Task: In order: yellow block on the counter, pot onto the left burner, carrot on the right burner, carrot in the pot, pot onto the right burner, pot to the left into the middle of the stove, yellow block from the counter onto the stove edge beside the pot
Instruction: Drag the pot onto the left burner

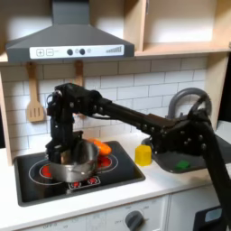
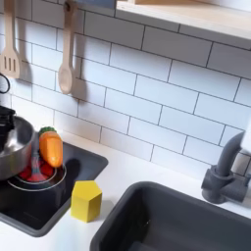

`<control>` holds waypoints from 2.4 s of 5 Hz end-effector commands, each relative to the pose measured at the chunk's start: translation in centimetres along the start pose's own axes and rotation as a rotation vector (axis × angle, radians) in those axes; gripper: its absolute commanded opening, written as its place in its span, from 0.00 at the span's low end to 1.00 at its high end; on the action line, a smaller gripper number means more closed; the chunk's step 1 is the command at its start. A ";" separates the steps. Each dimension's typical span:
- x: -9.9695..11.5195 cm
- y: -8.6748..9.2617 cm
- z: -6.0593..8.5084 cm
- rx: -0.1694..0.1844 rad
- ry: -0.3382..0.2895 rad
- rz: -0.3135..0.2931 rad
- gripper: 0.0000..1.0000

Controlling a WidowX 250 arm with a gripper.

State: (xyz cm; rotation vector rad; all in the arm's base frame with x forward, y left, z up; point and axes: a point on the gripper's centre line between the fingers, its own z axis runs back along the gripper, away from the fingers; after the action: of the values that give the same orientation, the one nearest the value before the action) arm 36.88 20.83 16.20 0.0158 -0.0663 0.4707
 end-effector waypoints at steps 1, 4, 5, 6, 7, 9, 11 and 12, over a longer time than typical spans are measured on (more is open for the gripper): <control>1.7 2.5 0.1 0.012 -0.010 0.092 1.00; 1.4 3.2 0.4 0.013 -0.015 0.116 1.00; 1.1 2.3 0.4 -0.006 -0.010 0.093 1.00; 0.8 2.0 -0.1 -0.012 0.008 0.081 1.00; 0.9 0.7 1.5 -0.037 -0.022 0.074 1.00; 0.6 -1.0 1.7 -0.063 -0.015 0.048 1.00; 0.7 -2.8 4.3 -0.092 -0.074 0.033 1.00; 0.1 -3.4 3.7 -0.092 -0.057 0.022 1.00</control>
State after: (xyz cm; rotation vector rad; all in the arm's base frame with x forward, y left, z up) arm 38.28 17.64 20.68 -0.0579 -0.1665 0.4863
